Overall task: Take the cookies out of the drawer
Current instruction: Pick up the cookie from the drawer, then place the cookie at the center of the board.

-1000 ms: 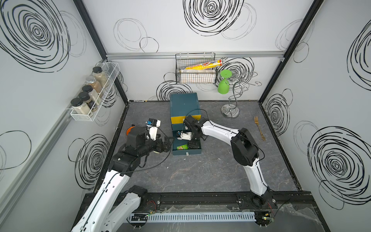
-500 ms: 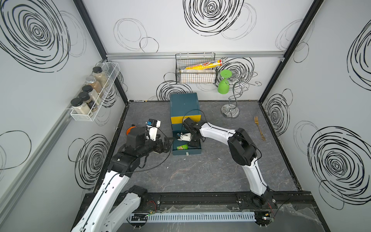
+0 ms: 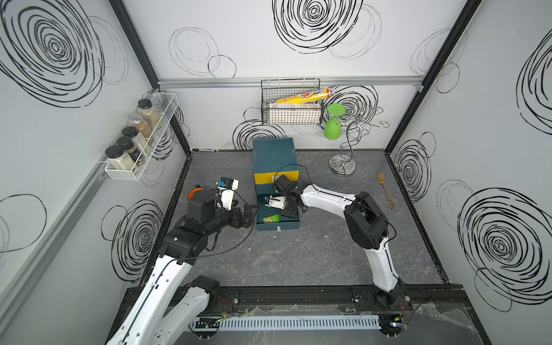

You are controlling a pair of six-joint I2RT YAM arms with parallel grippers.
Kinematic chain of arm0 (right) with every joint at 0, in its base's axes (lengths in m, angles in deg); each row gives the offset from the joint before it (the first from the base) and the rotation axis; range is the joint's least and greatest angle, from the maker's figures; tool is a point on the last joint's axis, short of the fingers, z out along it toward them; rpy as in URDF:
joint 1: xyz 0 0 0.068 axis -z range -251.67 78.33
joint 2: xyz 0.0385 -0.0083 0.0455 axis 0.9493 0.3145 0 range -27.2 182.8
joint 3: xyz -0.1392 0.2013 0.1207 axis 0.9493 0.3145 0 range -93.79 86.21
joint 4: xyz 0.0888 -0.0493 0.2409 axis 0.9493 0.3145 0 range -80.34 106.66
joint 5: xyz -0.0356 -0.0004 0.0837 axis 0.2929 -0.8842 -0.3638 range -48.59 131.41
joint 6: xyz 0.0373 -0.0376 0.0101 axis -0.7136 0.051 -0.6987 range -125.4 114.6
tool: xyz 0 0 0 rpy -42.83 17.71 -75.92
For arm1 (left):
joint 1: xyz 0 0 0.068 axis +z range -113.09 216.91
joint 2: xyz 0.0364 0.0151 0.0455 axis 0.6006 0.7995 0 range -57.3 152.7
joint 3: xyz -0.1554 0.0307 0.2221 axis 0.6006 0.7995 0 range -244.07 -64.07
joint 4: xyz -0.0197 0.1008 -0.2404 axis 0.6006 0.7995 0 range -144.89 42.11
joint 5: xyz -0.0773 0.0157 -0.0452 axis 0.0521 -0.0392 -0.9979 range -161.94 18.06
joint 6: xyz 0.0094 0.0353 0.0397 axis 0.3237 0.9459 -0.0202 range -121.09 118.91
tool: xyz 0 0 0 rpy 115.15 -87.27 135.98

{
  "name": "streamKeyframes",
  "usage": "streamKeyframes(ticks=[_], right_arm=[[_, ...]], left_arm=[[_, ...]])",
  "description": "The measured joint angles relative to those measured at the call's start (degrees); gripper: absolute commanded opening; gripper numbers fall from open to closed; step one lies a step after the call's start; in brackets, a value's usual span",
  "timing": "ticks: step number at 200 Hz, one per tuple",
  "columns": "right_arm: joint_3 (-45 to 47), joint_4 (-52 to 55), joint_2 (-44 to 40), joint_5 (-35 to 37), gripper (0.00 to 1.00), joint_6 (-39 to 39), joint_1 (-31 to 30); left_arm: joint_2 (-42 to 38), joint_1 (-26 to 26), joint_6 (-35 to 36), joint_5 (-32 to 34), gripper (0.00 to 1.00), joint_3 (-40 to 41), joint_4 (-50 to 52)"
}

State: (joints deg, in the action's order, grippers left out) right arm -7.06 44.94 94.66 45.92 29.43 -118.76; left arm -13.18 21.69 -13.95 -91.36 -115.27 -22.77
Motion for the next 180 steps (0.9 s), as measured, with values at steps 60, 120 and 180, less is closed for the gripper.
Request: streamKeyframes(ticks=[60, 120, 180], right_arm=[[1.9, -0.8, -11.0, -2.9, 0.19, -1.3, 0.0], [10.1, -2.3, -22.7, -4.7, 0.21, -8.0, 4.9], [16.5, -1.9, -22.6, -3.7, 0.21, -17.9, 19.7]], left_arm=[[0.0, 0.0, 0.0, 0.2, 0.99, 0.0, 0.0], [1.2, -1.7, 4.7, -2.9, 0.99, -1.2, -0.2], [11.8, -6.8, 10.3, -1.9, 0.99, -5.1, -1.0]])
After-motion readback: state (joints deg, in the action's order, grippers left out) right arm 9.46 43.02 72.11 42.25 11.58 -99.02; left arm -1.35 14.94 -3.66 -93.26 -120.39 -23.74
